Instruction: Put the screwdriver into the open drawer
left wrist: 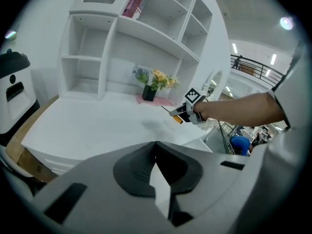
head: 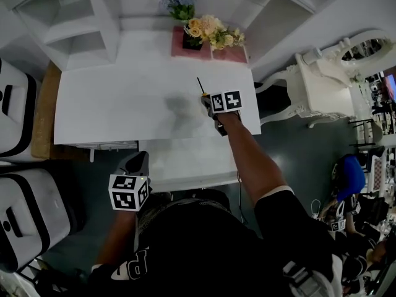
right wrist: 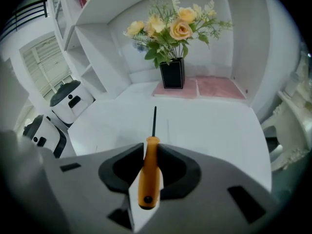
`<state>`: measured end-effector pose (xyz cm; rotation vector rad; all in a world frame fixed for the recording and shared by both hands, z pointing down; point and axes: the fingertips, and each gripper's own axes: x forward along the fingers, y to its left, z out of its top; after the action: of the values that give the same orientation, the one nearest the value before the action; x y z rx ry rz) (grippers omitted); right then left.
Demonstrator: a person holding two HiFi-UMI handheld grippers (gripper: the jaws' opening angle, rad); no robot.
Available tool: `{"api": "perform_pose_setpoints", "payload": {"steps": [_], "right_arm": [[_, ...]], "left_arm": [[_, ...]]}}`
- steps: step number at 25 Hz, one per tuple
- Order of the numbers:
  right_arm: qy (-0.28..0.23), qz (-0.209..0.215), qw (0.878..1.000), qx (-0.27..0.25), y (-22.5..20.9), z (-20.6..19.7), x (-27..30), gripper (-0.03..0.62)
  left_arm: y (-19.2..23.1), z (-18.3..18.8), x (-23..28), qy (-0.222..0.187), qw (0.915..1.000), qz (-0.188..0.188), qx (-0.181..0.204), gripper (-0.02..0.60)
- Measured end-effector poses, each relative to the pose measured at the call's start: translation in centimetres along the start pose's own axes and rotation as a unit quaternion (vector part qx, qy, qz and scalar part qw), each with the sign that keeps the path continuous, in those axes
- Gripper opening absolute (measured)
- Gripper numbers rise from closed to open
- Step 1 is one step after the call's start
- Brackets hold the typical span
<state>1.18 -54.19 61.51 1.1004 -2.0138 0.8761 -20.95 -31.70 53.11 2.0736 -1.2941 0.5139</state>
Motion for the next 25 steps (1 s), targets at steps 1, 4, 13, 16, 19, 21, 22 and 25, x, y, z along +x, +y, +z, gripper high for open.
{"api": "perform_pose_setpoints", "payload": {"steps": [1,4,13,16,19,21,22,25], "right_arm": [[-0.006,0.004,1.000,-0.002,0.1,0.0,-0.7,0.097],[-0.026,0.017,0.999,-0.010,0.6,-0.1,-3.2,0.097],[-0.080,0.078,0.993,-0.024,1.8,-1.5,-9.9,0.094],[-0.091,0.094,0.991,-0.023,2.0,-2.5,-11.2,0.094],[-0.091,0.122,0.988,0.010,1.9,-4.5,-11.5,0.091],[-0.088,0.143,0.984,0.056,1.5,-6.2,-11.4,0.091],[-0.086,0.154,0.981,0.083,1.3,-7.1,-11.3,0.089],[-0.087,0.184,0.967,0.151,0.6,-9.4,-11.2,0.087]], "left_arm": [[-0.4,0.1,0.0,-0.001,1.0000,0.001,0.003,0.011],[-2.1,0.7,-0.1,-0.010,0.9999,0.002,0.011,0.011],[-6.9,1.4,-0.7,-0.029,0.9994,-0.003,-0.017,0.011],[-7.9,1.1,-0.9,-0.029,0.9995,0.004,-0.012,0.011],[-9.3,0.7,-1.0,-0.030,0.9995,0.007,-0.012,0.011],[-10.2,0.5,-1.1,-0.032,0.9994,0.007,-0.011,0.011],[-10.7,0.4,-1.3,-0.033,0.9994,0.007,-0.010,0.012],[-11.6,-0.2,-1.6,-0.029,0.9995,0.012,-0.007,0.011]]}}
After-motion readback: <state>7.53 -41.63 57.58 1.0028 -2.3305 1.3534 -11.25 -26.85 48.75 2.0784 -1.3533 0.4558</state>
